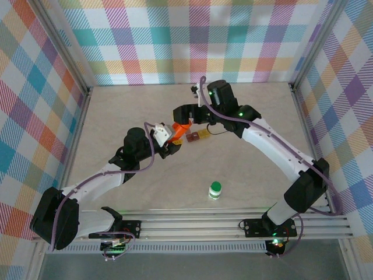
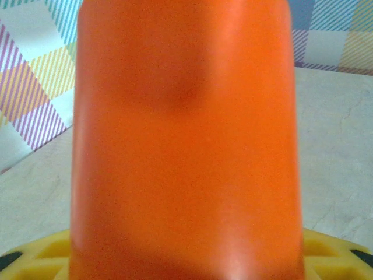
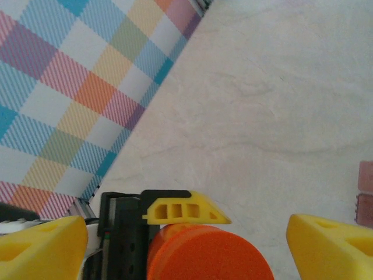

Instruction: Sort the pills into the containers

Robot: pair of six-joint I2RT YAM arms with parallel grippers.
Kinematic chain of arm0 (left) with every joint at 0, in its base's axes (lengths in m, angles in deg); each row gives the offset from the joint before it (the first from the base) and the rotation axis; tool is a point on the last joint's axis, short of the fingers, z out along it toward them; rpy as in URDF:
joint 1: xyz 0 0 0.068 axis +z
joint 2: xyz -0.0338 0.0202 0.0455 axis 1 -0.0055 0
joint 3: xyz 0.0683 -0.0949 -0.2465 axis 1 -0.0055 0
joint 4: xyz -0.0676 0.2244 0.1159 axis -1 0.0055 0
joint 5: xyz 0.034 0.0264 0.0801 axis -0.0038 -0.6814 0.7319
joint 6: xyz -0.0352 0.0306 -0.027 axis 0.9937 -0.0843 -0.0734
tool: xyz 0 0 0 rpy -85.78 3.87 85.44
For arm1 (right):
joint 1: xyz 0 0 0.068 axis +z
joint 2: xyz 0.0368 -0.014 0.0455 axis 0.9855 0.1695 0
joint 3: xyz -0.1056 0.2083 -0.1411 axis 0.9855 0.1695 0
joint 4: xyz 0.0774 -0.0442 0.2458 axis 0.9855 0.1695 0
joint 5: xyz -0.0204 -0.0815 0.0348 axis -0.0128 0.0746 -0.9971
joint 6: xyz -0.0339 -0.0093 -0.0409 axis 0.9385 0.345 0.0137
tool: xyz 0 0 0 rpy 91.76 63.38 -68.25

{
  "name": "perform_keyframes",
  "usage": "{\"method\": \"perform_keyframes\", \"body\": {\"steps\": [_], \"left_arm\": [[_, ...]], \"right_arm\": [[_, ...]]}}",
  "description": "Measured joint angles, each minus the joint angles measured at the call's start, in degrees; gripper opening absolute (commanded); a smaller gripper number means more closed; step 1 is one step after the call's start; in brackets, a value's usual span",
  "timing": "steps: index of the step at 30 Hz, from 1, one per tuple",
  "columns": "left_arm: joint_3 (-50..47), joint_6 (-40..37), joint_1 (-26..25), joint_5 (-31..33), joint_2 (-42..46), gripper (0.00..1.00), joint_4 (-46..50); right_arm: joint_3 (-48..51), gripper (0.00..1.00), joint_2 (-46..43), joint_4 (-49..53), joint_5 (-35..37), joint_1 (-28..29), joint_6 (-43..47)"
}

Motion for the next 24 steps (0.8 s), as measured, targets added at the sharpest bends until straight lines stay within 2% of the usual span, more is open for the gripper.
{"method": "perform_keyframes", "body": {"steps": [7, 17, 24], "left_arm": [[-0.66, 0.24, 0.0, 1.68, 0.0, 0.0, -1.4], [-0.98, 1.11, 0.0, 2.78, 0.0, 0.0, -2.97], [-1.11, 1.27, 0.0, 3.3, 0.0, 0.0, -2.91]], "right_arm": [[0.0, 0.86, 0.9, 0.59, 2.95, 0.42, -2.58], [1.14, 0.77, 1.2, 0.0, 1.88, 1.86, -5.57], [3.13, 0.54, 1.18, -2.47, 0.96, 2.19, -7.06]]}}
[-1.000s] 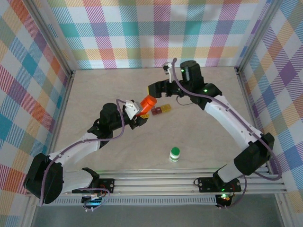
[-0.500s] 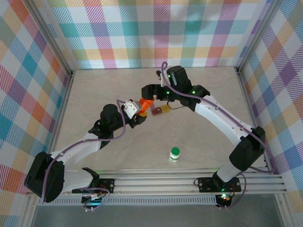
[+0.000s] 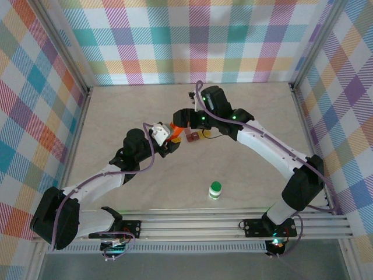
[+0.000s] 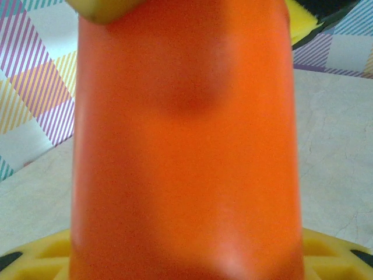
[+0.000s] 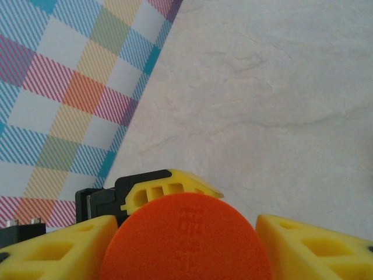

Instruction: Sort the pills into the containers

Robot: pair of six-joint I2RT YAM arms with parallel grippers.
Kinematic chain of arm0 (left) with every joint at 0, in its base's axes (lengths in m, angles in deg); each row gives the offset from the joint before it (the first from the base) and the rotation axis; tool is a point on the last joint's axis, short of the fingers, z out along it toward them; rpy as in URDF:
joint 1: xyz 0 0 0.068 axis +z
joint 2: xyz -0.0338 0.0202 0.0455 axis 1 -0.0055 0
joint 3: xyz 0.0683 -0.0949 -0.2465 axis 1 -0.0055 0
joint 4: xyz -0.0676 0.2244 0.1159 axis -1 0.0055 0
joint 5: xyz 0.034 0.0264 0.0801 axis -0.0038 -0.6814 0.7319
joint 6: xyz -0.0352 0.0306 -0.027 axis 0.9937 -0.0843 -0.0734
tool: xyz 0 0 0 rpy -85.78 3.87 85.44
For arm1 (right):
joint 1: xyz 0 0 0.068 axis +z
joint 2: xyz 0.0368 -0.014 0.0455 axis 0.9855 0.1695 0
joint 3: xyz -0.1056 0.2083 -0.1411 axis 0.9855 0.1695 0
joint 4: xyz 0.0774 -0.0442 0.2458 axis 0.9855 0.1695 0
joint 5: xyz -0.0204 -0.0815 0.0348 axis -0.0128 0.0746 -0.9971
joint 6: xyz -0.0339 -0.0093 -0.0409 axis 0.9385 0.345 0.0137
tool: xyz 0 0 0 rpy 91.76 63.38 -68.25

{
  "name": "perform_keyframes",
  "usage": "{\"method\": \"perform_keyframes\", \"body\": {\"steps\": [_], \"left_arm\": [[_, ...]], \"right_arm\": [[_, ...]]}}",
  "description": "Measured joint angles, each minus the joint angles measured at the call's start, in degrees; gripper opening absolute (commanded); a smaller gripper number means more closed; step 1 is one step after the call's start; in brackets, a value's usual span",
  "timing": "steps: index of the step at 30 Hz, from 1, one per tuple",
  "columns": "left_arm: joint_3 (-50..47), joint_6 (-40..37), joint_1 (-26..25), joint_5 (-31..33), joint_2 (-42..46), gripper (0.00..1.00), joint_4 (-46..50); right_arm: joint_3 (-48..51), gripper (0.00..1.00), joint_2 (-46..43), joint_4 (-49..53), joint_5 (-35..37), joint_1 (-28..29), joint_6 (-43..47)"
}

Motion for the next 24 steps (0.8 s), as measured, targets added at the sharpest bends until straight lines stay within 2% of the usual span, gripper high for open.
{"method": "perform_keyframes", "body": {"steps": [5, 9, 13, 17, 20, 24], "left_arm": [[-0.17, -0.07, 0.0, -0.07, 0.0, 0.0, 0.07], [-0.46, -0.59, 0.0, -2.21, 0.48, 0.0, -0.04], [-0.92, -2.23, -0.2, -8.9, 2.12, 0.0, 0.17], [-0.09, -3.78, -0.76, -16.85, 2.8, 0.0, 1.77], [0.13, -4.15, -0.87, -20.87, 2.97, 0.0, 2.16], [1.09, -4.61, -0.87, -24.13, 3.04, 0.0, 2.8]], "right_arm": [[2.47, 0.46, -1.27, -3.28, -1.07, -0.02, 1.6], [6.23, 0.42, -3.52, -6.82, -6.62, -1.2, 10.1], [10.58, 0.39, -7.21, -7.63, -20.44, -5.35, 27.76], [10.84, 0.39, -9.25, -0.02, -33.14, -8.7, 51.01], [7.8, 0.39, -8.79, 8.22, -36.92, -9.42, 64.46], [4.39, 0.4, -8.2, 15.04, -38.86, -9.51, 75.93]]}}
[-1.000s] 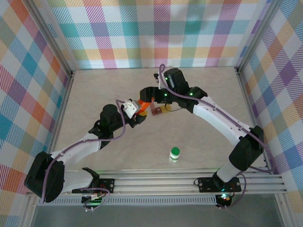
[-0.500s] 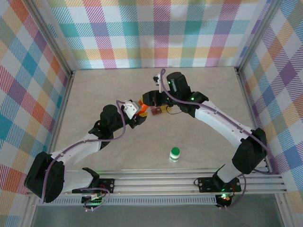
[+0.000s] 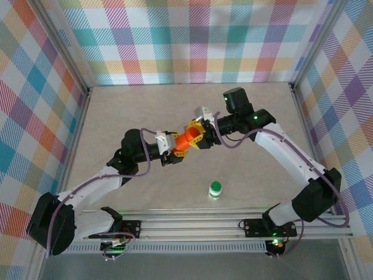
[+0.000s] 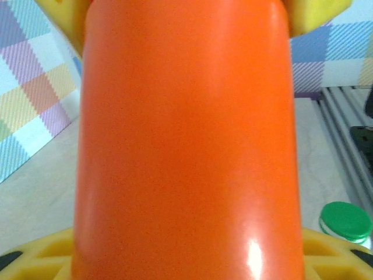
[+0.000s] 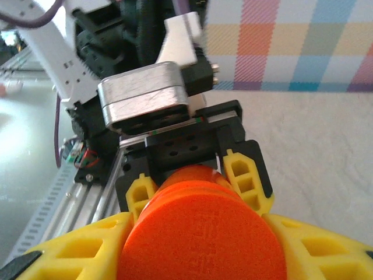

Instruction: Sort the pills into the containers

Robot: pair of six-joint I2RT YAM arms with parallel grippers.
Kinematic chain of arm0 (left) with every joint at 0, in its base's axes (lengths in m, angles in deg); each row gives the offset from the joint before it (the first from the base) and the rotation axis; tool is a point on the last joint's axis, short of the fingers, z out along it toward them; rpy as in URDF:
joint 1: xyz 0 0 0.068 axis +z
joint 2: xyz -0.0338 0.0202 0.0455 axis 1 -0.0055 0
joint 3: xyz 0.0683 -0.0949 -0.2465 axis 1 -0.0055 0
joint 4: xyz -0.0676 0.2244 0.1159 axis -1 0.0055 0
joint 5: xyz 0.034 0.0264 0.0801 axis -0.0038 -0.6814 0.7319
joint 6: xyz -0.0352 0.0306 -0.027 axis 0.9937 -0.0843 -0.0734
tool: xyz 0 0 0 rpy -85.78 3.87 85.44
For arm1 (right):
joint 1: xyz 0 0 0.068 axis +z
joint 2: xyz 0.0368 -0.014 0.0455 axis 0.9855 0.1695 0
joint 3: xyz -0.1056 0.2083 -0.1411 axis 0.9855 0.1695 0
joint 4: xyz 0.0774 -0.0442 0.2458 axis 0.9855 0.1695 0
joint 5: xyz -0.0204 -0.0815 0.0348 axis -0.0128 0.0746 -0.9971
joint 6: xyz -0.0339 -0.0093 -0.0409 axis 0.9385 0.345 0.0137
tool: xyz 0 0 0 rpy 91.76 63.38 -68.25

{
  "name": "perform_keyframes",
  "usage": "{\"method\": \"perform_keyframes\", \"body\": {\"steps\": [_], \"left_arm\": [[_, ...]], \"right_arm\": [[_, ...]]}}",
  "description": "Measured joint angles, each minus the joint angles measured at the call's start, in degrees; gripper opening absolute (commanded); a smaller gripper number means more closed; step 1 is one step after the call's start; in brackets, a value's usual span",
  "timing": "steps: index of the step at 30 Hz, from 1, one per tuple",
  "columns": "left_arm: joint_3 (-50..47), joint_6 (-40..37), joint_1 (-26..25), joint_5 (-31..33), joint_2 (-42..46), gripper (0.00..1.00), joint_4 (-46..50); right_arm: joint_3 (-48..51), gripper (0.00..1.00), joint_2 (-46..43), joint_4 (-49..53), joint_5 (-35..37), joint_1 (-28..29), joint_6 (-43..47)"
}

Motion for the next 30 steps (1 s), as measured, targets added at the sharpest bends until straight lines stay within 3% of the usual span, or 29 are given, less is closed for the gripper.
{"method": "perform_keyframes", "body": {"steps": [6, 11, 17, 24, 30], "left_arm": [[0.26, -0.04, 0.83, -1.92, -0.11, 0.0, 5.14], [0.26, 0.17, 0.87, -1.36, -0.11, 0.0, 6.62], [0.26, 2.12, 0.87, 6.58, -0.2, 0.0, 5.97], [-0.13, 5.33, 0.72, 16.13, -2.67, 0.0, 4.31], [-0.11, 5.86, 0.7, 20.79, -6.21, 0.0, 5.25]], "right_arm": [[-2.51, 0.39, -0.2, 4.9, -3.69, -1.36, 10.64], [-1.88, 0.39, -0.94, 2.93, -3.67, -1.86, 9.9], [9.55, 0.33, -7.43, -14.67, 5.55, -1.84, -7.32], [21.68, 0.29, -13.55, -29.55, 26.56, -1.86, -30.86], [31.76, 0.3, -16.37, -35.95, 36.52, -2.16, -37.88]]}}
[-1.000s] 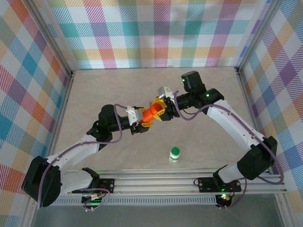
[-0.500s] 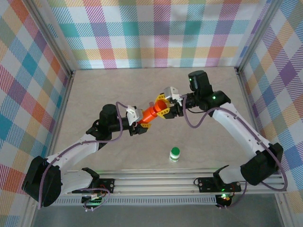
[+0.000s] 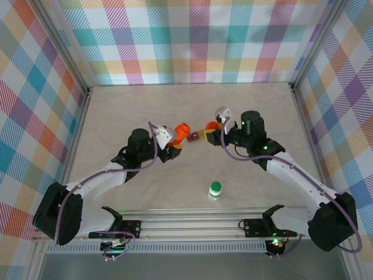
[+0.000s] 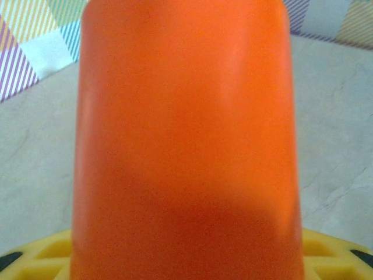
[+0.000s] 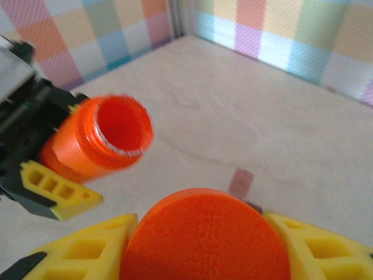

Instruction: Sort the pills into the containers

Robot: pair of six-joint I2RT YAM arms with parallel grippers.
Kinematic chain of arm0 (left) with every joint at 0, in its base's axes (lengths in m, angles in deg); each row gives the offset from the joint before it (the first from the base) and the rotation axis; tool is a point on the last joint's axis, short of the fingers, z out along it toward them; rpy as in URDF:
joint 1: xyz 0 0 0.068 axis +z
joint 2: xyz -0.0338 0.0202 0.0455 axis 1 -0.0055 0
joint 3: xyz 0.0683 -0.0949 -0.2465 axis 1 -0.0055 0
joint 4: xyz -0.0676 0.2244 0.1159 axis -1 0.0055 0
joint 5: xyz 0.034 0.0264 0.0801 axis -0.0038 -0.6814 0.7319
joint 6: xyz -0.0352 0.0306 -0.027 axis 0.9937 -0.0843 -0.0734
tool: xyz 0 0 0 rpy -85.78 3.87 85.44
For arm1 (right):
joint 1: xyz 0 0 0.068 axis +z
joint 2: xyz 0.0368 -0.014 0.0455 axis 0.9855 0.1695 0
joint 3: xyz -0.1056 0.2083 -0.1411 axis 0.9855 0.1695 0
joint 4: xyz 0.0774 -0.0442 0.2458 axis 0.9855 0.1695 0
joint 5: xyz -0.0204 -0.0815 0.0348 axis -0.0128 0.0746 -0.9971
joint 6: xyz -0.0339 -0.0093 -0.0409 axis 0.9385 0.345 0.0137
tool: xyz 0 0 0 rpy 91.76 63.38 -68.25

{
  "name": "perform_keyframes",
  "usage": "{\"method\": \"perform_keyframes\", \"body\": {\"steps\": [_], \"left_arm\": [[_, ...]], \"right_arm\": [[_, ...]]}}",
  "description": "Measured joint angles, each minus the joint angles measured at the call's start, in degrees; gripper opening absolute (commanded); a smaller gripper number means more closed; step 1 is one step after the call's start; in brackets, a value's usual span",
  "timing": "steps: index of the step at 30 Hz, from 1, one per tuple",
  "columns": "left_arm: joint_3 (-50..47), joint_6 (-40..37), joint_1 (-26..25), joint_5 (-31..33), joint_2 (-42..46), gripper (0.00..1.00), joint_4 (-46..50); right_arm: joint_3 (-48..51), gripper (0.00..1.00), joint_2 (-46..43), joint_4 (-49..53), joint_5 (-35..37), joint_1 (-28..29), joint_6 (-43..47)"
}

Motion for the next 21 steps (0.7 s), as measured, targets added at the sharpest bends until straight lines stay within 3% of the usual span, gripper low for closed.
{"method": "perform_keyframes", "body": {"steps": [9, 21], "left_arm": [[5.42, -2.93, 0.0, 4.94, -8.63, 0.0, 7.28], [16.5, -8.52, 0.02, 8.31, -19.61, 0.0, 16.65]], "right_arm": [[10.62, 0.32, -1.2, -8.28, 2.8, 0.0, -2.05], [13.2, 0.32, -1.49, -12.96, 3.04, 0.0, -3.13]]}}
